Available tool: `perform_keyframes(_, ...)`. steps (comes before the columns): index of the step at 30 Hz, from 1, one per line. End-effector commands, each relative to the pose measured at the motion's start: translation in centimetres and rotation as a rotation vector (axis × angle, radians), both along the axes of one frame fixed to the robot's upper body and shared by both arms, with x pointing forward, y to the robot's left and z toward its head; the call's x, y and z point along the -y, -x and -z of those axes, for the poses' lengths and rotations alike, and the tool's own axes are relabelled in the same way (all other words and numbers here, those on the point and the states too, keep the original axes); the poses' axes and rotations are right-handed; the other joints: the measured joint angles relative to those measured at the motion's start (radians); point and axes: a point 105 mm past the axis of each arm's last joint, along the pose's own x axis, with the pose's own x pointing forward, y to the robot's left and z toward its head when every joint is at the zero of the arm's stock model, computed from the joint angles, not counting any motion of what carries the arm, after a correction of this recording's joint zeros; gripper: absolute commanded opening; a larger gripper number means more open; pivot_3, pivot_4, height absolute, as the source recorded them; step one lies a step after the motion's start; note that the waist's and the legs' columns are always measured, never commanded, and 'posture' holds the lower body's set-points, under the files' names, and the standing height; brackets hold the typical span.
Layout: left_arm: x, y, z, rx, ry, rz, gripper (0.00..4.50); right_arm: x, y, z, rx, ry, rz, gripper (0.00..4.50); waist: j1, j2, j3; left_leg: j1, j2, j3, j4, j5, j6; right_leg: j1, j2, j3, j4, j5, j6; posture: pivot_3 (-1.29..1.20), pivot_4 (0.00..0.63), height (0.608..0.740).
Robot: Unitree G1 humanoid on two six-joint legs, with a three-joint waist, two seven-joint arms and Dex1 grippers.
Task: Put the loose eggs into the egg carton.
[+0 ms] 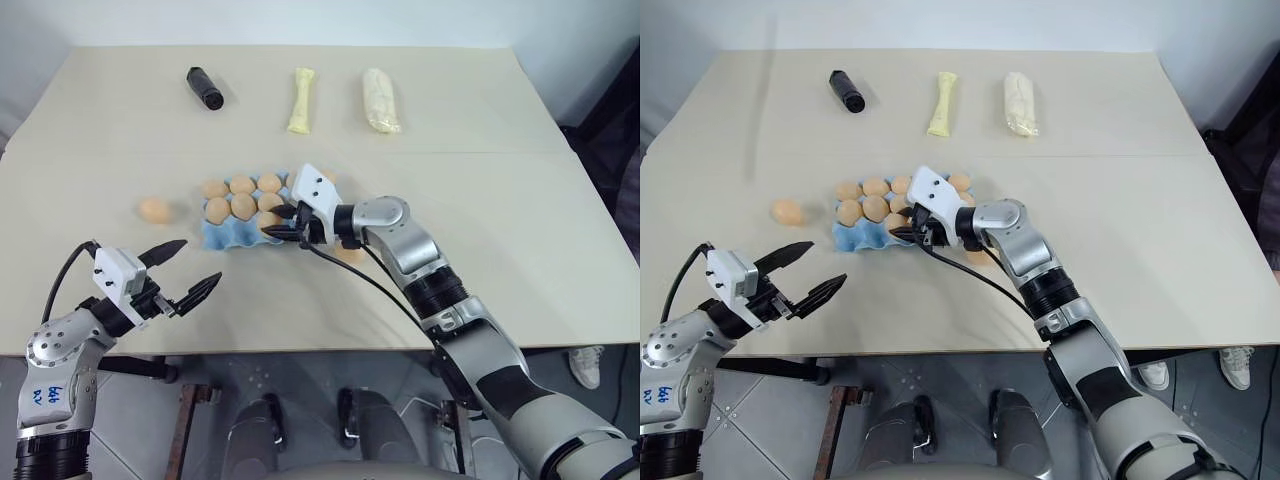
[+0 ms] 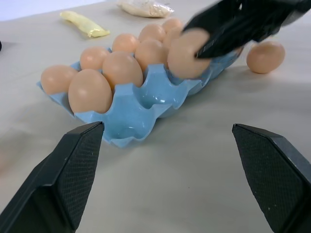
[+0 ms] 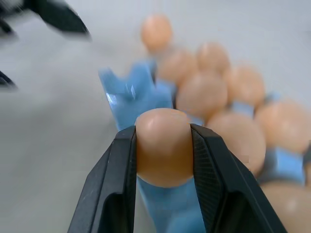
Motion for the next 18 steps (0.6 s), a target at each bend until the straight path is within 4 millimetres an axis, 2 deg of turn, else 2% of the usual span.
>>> perform_keyframes(1, 0.2, 0.2, -0.7, 0.032, 0.007, 0.009, 4.50, 1.7, 0.3, -1.6, 0.028, -0.043, 0.001, 1.51, 0.002, 0.000, 0.000, 0.000, 0.000, 0.000, 0.000, 0.000, 0.000, 0.000, 0.000, 0.000, 0.000, 0.000, 0.000, 0.00, 0.150, 0.740)
perform_keyframes(5, 0.3, 0.0, -0.5, 0.027, 0.010, 0.015, 4.50, 3.2, -0.5, -0.2, 0.039, 0.019, 0.062, 1.51, 0.002, 0.000, 0.000, 0.000, 0.000, 0.000, 0.000, 0.000, 0.000, 0.001, 0.000, 0.000, -0.001, 0.000, 0.000, 0.00, 0.150, 0.740)
perform_keyframes(9, 0.4, 0.0, -0.4, 0.023, 0.011, 0.022, 4.50, 3.4, -1.0, 0.2, 0.017, 0.020, 0.091, 1.51, -0.005, 0.000, 0.000, 0.000, 0.000, 0.001, 0.000, 0.000, 0.000, 0.000, 0.000, 0.001, -0.001, 0.000, 0.000, 0.00, 0.150, 0.740)
perform_keyframes(12, 0.5, -0.1, -0.4, 0.023, 0.011, 0.026, 4.50, 3.4, -1.0, 0.2, 0.027, 0.023, 0.088, 2.16, -0.003, 0.000, 0.000, 0.001, 0.001, 0.002, 0.000, 0.001, 0.000, 0.000, 0.001, 0.000, 0.000, 0.000, 0.000, 0.00, 0.150, 0.740)
perform_keyframes(16, 0.8, -0.2, -0.6, 0.024, 0.011, 0.038, 4.50, 4.1, -0.4, -0.9, 0.056, -0.018, 0.075, 3.58, 0.000, 0.000, 0.000, 0.001, 0.000, 0.002, 0.000, 0.001, 0.002, 0.000, 0.000, 0.000, -0.001, 0.000, 0.000, 0.00, 0.150, 0.740)
perform_keyframes(18, 1.1, -0.3, -0.5, 0.016, 0.004, 0.054, 4.50, 5.6, 0.2, -1.7, 0.072, -0.056, 0.074, 4.25, 0.005, 0.000, 0.000, 0.000, 0.000, 0.002, 0.000, 0.001, 0.002, 0.000, 0.000, 0.000, -0.001, 0.000, 0.000, 0.00, 0.150, 0.740)
